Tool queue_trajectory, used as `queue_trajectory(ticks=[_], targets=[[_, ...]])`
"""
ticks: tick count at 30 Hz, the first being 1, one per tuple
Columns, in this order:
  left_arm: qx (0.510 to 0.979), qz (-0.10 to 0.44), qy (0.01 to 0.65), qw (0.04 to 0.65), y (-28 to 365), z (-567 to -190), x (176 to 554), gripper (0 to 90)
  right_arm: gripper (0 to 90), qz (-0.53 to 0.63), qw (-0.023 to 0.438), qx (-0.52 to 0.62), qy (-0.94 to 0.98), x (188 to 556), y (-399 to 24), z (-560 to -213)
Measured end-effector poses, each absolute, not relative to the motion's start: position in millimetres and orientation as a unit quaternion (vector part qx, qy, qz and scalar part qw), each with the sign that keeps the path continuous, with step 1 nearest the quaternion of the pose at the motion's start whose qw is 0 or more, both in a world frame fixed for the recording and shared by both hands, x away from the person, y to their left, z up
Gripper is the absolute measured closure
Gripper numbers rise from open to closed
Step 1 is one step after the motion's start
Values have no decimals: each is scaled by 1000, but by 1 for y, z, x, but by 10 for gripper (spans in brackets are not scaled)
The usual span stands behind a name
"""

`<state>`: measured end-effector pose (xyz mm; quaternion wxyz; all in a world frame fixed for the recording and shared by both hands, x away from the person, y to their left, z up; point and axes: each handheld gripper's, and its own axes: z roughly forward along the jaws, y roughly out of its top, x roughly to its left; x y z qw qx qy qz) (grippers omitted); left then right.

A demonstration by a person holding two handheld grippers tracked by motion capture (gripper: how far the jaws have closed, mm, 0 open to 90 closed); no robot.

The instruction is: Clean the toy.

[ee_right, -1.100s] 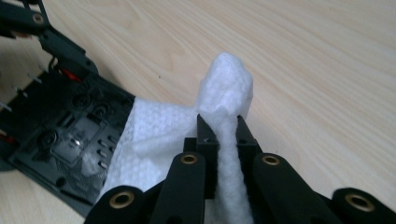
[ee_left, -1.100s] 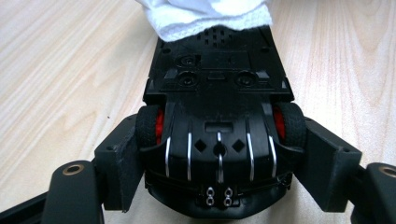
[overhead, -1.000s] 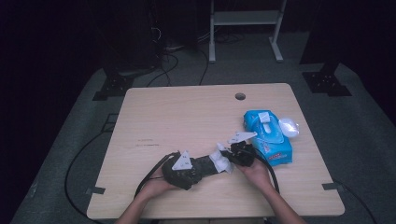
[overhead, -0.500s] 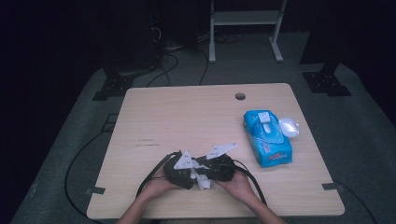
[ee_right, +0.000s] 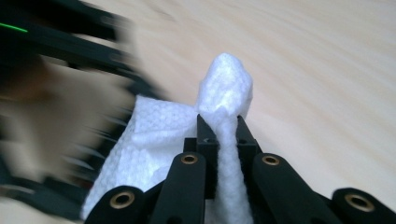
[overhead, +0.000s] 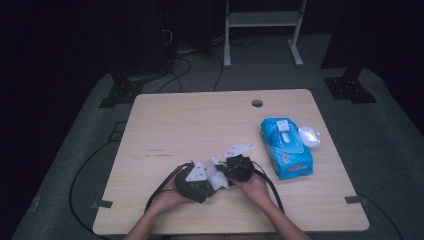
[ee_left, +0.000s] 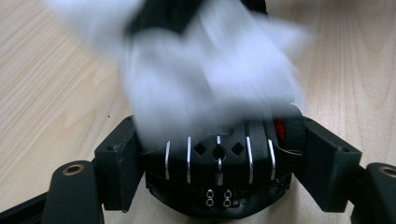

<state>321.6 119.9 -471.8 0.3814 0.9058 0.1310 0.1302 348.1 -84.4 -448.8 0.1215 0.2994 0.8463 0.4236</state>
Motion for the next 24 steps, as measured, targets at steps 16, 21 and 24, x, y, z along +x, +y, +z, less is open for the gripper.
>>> queue_trajectory(ticks=[16,21,24], targets=[[906,131,129,382,120,-472,322,250,856,401,135,292,858,338,-111,-450],[907,131,126,381,119,-472,322,249,856,388,130,326,852,337,-143,-453],[907,132,130,378,119,-474,324,249,855,401,107,315,854,330,-140,-451]])
